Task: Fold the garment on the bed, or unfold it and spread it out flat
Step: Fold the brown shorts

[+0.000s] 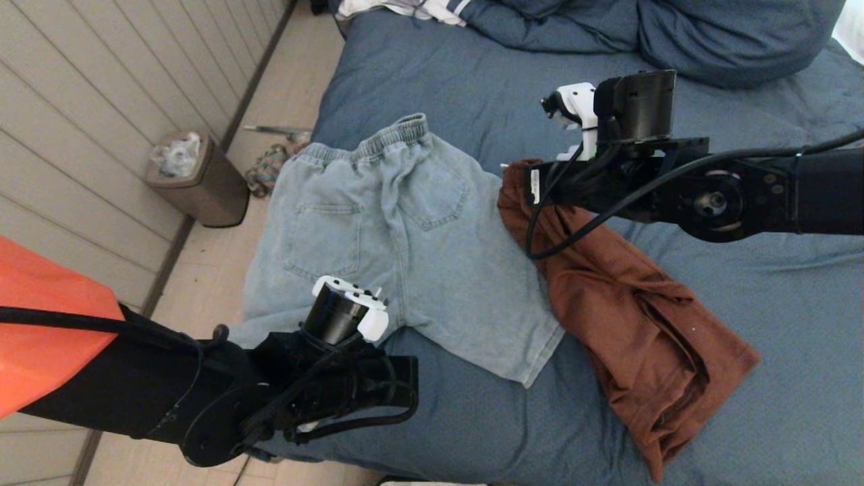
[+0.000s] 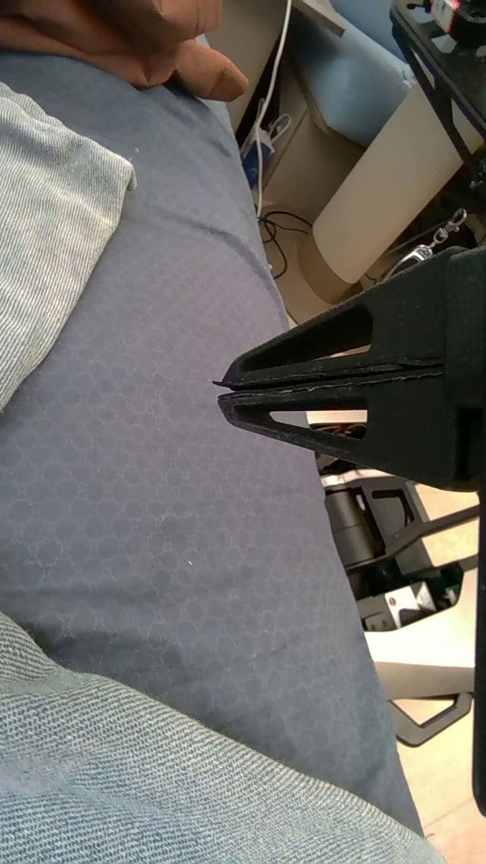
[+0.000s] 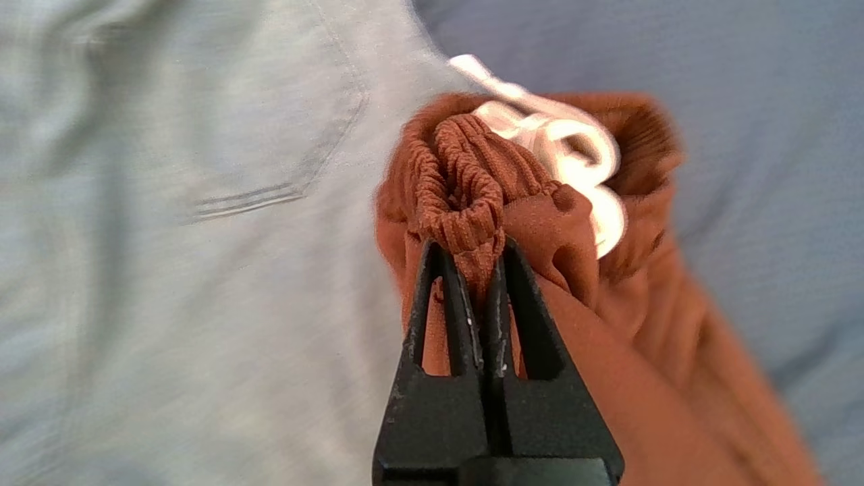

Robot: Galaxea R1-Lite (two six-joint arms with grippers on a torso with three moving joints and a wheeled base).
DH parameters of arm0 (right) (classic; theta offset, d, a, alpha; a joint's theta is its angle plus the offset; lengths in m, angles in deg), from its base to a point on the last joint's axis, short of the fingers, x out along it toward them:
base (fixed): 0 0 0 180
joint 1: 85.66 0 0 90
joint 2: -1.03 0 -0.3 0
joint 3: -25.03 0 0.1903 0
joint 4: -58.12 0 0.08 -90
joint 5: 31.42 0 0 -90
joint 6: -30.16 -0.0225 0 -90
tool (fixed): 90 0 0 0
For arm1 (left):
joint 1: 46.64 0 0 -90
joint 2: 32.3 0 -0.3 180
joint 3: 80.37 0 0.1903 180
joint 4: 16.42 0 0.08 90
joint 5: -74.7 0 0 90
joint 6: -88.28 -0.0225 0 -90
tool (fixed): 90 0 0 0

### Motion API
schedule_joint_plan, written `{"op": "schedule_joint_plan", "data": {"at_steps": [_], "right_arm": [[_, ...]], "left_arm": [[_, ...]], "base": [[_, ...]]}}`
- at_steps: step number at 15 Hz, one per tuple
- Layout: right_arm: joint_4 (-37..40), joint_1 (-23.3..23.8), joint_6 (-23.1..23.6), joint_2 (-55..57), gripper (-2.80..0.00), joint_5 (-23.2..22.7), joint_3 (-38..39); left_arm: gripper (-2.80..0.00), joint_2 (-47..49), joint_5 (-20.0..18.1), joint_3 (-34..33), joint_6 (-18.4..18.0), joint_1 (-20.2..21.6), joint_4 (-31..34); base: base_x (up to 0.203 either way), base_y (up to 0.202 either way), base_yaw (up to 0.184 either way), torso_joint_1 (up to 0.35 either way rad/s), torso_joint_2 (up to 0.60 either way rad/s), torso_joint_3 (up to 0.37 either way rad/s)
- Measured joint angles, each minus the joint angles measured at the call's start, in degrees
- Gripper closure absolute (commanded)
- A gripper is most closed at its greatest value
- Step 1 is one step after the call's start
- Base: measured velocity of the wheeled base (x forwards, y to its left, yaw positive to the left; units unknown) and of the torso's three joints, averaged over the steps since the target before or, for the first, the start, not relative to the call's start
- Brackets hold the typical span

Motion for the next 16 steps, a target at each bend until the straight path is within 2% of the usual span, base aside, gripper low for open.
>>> {"op": "schedule_joint_plan", "data": {"at_steps": [5,10,13,16], "right_arm": [[9.2,-1.7,-5.8,-3.1,0.0,-3.5,-3.5],[22.5,-1.6,-14.3,-3.6,0.0,-13.6,-12.0],[26.9,-0.7,-16.0,-1.1,0.0,-15.5,-18.5],[26.4,3.3,-15.4,2.3,0.0,-15.5,-22.3]], "left_arm": [[0.0,0.5,0.0,0.0,0.0,0.0,0.0],[0.0,0.6,-0.1,0.0,0.0,0.0,0.0],[0.0,0.5,-0.1,0.0,0.0,0.0,0.0],[0.0,0.5,0.0,-0.1,0.0,0.0,0.1]], "base": [[0.0,0.0,0.0,0.0,0.0,0.0],[0.0,0.0,0.0,0.0,0.0,0.0],[0.0,0.0,0.0,0.0,0.0,0.0],[0.0,0.0,0.0,0.0,0.0,0.0]]}}
